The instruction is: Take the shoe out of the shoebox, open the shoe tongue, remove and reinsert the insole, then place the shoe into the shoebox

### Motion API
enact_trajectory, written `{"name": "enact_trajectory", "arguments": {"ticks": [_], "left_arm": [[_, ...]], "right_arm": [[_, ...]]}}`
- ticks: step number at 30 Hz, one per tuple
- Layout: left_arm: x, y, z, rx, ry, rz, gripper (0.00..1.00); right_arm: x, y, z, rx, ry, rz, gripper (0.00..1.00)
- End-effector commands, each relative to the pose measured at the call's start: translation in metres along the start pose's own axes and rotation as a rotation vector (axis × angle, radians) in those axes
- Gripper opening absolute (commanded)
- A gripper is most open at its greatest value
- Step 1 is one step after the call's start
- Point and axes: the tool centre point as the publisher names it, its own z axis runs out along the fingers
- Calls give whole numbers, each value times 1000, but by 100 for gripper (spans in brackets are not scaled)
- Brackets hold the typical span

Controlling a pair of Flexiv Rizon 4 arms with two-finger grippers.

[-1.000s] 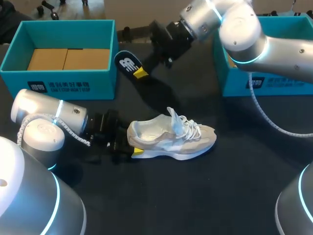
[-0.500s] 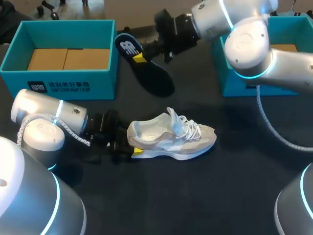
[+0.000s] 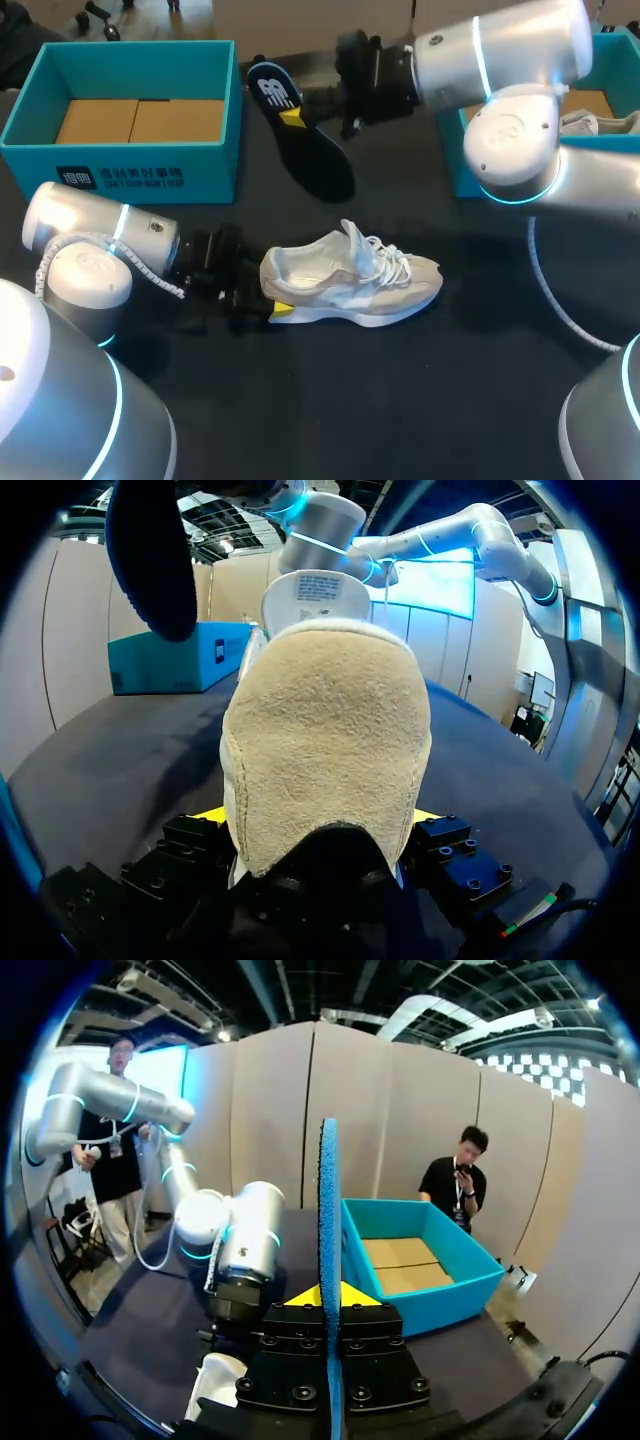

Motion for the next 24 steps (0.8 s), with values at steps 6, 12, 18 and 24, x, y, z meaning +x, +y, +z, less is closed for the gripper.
{"name": "enact_trajectory", "arguments": {"ticks": [6,12,18,24], "left_arm": [[0,0,0,-3,1,-1,0],[0,0,0,-3,1,-1,0],[0,0,0,-3,1,-1,0],[0,0,0,-3,1,-1,0]], "right_arm": [[3,0,1,4,-20,1,0],[-6,7,-37,-96,105,77,0],[-8,19,-69,-137,199,129,0],[-9,32,-89,-190,274,181,0]]}}
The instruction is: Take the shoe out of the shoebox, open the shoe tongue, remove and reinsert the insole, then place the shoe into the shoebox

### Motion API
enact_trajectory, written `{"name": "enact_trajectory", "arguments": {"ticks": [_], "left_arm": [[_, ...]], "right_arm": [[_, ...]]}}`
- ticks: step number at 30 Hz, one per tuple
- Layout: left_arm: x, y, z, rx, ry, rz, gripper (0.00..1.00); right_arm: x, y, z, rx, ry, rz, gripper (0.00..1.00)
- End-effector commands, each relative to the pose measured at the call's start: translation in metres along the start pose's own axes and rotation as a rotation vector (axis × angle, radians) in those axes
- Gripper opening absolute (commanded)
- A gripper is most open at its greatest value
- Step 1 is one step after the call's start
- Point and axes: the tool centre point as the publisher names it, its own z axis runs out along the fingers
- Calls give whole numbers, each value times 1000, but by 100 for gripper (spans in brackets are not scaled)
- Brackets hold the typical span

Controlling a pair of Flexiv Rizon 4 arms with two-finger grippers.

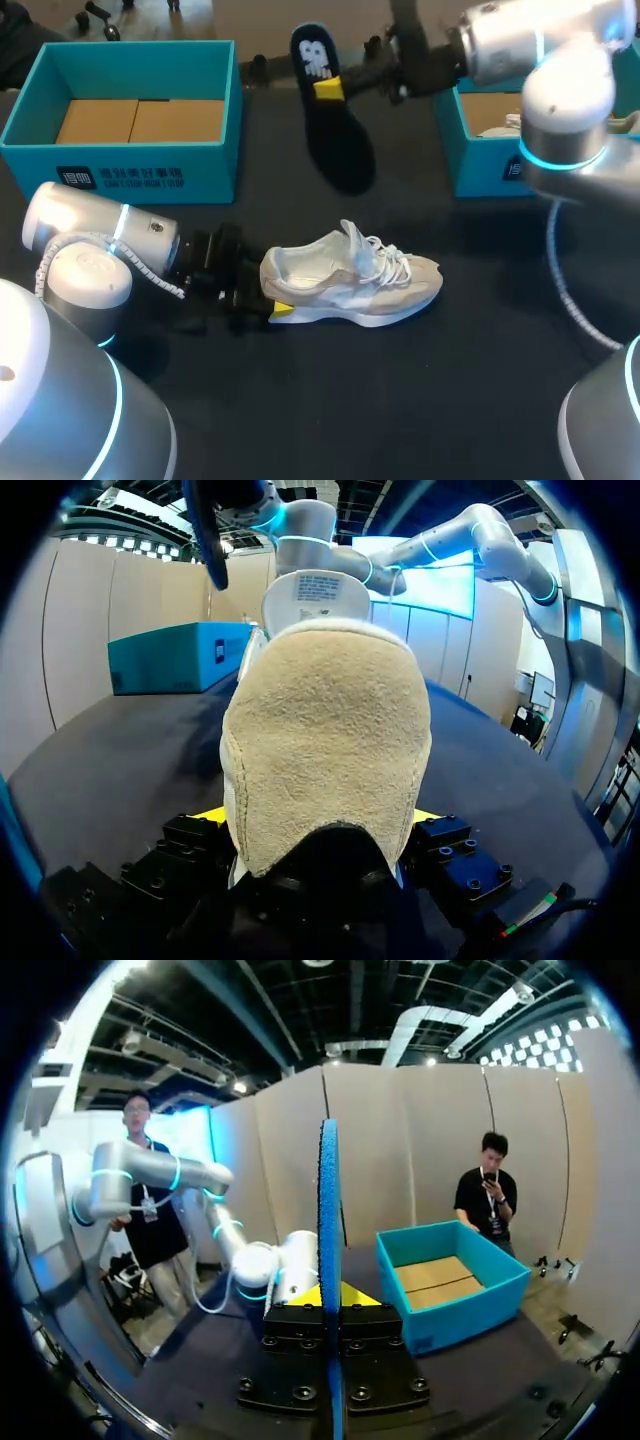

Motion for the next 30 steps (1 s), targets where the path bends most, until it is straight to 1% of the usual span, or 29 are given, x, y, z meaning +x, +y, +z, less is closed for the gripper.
{"name": "enact_trajectory", "arguments": {"ticks": [1,3,7,11,12,14,16,20,21,22,30], "left_arm": [[0,0,0,-3,1,-1,0],[0,0,0,-3,1,-1,0],[0,0,0,-3,1,-1,0],[0,0,0,-3,1,-1,0],[0,0,0,-3,1,-1,0],[0,0,0,-3,1,-1,0],[0,0,0,-3,1,-1,0],[0,0,0,-3,1,-1,0],[0,0,0,-3,1,-1,0],[0,0,0,-3,1,-1,0],[0,0,0,-3,1,-1,0]], "right_arm": [[3,9,-21,-36,61,28,0],[7,16,-25,-57,81,57,0],[16,31,-36,-103,73,91,0],[27,47,-44,-167,69,102,0],[30,51,-46,-167,75,109,0],[35,57,-49,-192,80,123,0],[41,64,-52,-200,89,138,0],[52,75,-55,-194,96,166,0],[53,79,-56,-180,75,155,0],[54,83,-56,-200,73,102,0],[54,83,-56,-200,73,102,0]]}}
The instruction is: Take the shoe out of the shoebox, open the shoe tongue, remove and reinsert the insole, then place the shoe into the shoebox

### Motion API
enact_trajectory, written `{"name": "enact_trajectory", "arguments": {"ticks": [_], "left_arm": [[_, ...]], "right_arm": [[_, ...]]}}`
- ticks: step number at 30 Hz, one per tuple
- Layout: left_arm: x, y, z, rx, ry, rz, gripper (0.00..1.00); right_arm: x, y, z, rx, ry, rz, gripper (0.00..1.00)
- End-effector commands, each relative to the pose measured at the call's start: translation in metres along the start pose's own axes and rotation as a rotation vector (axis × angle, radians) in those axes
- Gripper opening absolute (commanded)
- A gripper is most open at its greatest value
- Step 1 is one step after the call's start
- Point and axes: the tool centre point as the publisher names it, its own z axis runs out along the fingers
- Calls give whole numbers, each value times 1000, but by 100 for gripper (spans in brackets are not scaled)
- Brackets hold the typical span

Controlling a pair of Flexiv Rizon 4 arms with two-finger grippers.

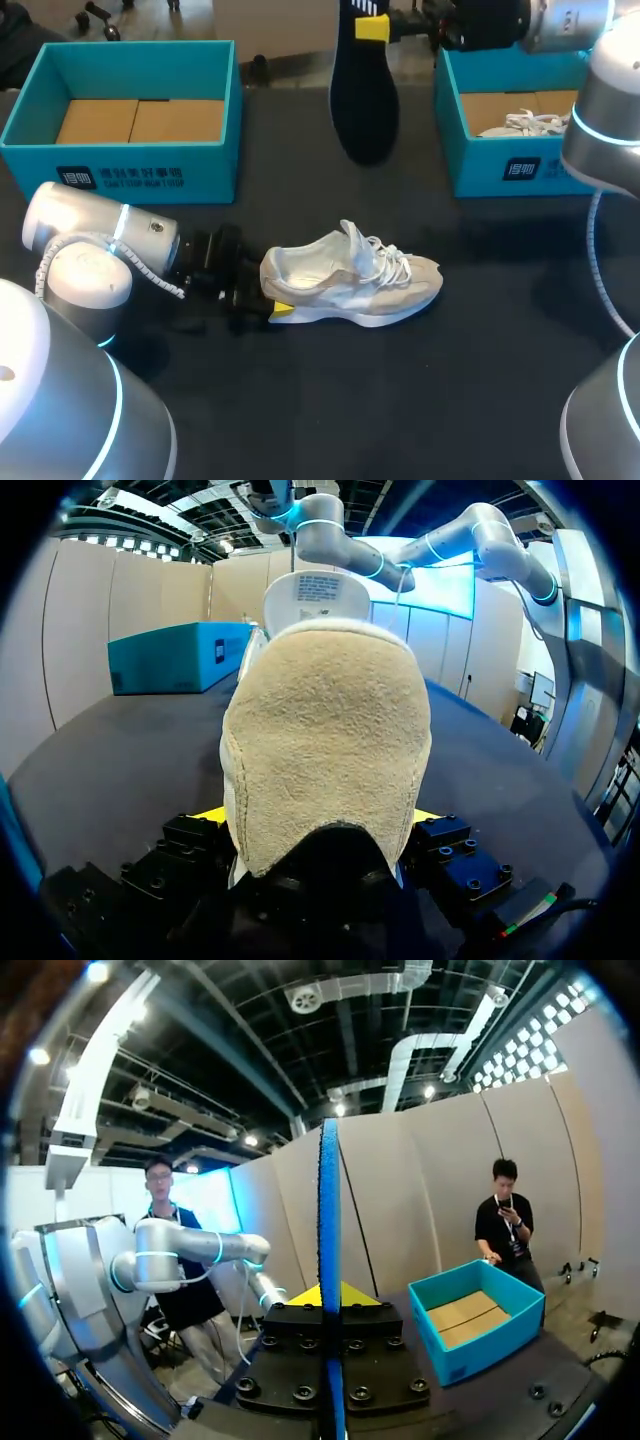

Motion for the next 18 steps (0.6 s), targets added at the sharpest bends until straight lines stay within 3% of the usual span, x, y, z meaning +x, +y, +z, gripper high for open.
{"name": "enact_trajectory", "arguments": {"ticks": [1,7,9,18], "left_arm": [[0,0,0,-3,1,-1,0],[0,0,0,-3,1,-1,0],[0,0,0,-3,1,-1,0],[0,0,0,-3,1,-1,0]], "right_arm": [[1,-1,0,-1,-5,0,0],[1,-1,0,-1,-5,0,0],[9,-3,-7,48,-25,81,0],[47,15,-20,63,-84,260,0]]}}
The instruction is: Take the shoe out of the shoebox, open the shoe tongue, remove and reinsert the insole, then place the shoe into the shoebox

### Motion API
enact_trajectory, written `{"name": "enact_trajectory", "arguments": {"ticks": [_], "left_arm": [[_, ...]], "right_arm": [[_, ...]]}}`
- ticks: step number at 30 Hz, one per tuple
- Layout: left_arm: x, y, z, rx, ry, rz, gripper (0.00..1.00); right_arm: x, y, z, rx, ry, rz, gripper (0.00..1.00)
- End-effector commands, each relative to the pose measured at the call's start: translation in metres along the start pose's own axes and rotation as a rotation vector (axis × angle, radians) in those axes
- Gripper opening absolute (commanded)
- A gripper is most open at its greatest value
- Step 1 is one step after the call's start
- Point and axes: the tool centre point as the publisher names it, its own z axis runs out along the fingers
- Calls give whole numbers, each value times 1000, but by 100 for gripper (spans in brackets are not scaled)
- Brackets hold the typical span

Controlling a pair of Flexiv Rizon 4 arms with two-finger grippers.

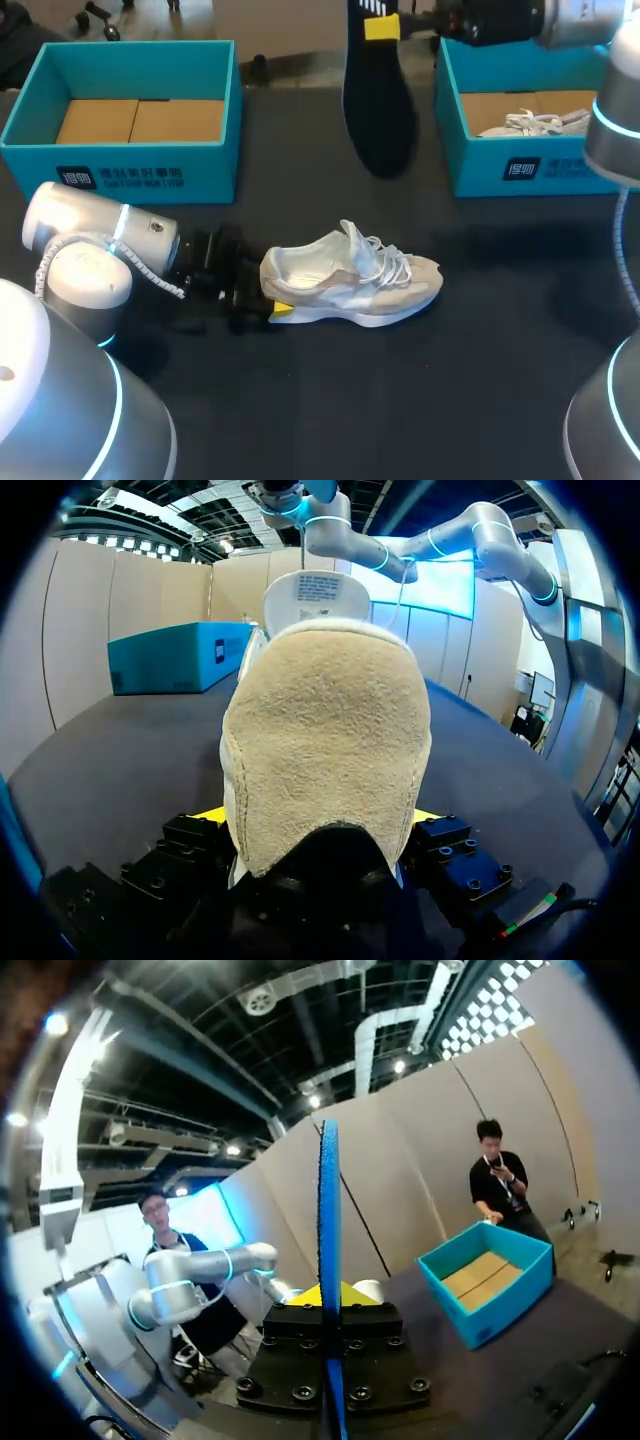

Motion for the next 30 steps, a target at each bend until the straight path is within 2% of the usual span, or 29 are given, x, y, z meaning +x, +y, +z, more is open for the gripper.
{"name": "enact_trajectory", "arguments": {"ticks": [1,8,14,30], "left_arm": [[0,-1,0,-3,1,-1,0],[0,-1,0,-3,1,-1,0],[0,-1,0,-3,1,-1,0],[0,-1,0,-3,1,-1,0]], "right_arm": [[27,1,-9,8,-61,57,0],[51,7,-9,15,-68,126,0],[73,9,-9,-16,-92,180,0],[135,-11,2,2,-99,267,0]]}}
